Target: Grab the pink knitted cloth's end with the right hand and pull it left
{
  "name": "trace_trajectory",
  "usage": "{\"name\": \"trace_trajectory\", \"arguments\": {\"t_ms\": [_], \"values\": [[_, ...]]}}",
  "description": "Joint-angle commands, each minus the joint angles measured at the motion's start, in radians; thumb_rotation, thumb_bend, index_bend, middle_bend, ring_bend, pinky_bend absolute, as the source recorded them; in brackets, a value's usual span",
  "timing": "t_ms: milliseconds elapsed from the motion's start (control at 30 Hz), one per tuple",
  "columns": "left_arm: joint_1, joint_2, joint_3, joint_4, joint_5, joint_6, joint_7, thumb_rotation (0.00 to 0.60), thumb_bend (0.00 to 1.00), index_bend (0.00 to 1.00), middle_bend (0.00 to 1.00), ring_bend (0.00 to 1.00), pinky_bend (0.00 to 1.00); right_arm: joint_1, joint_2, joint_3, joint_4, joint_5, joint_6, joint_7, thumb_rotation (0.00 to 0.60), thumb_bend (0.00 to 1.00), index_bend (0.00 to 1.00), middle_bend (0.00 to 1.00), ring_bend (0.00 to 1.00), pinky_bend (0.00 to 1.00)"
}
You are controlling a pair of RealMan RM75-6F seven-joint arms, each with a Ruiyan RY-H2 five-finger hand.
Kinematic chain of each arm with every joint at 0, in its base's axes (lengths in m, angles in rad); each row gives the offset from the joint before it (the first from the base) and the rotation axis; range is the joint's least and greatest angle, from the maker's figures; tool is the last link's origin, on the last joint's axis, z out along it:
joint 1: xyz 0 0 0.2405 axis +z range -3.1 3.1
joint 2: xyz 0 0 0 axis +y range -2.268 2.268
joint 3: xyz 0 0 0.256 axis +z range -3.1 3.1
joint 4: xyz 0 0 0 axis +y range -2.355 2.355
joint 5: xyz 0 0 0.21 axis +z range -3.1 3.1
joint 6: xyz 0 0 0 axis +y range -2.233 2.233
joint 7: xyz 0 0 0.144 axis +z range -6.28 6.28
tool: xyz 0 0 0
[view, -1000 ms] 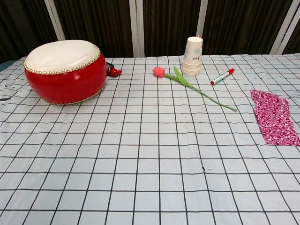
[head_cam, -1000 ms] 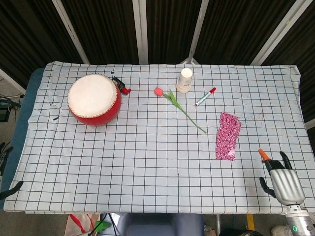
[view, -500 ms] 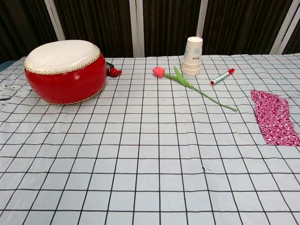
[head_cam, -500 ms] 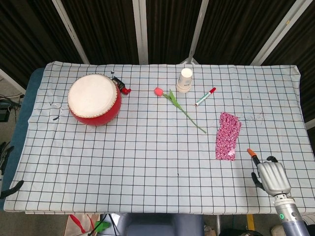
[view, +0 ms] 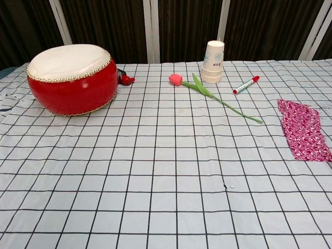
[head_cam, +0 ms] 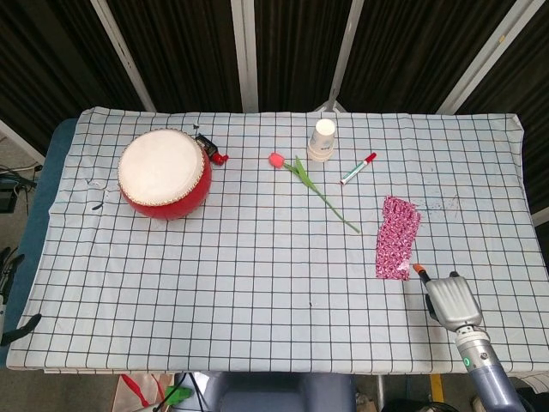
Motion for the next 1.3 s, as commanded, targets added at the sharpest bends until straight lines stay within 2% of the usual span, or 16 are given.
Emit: {"name": "trace_trajectory", "arguments": {"t_ms": [33,200,733,1300], "values": [[0.0,0.0,-0.001,0.0,-0.002,0.0,0.001,0.6,0.25,0.12,0.0,0.0,0.02,0.019,-0.016,0.001,0.003,0.024,-0.016,-0.036,0.6,0.66,0.19,0.81,0.73,0.46],[-0.002,-0.001,-0.002,0.0,-0.005,-0.002,0.003,0.6,0.25,0.12,0.0,0.0,0.02,0.039,-0.03,-0.002,-0.001,0.048,-0.031,-0.082,0.6,0.66,0.19,0.81,0.73,0.55],[-0.002,0.0,-0.006,0.002,-0.013,0.0,-0.002,0.6,0.25,0.12,0.0,0.0,0.02,0.115,-0.088,-0.012,0.003,0.16,-0.085,-0.228,0.6,0.68,0.19,0.81,0.74,0.55],[-0.004,-0.004,-0.005,0.001,-0.017,-0.003,0.011,0.6,0.25,0.12,0.0,0.0,0.02,0.168,-0.109,-0.034,0.02,0.278,-0.116,-0.301,0.6,0.68,0.21,0.81,0.74,0.55]]}}
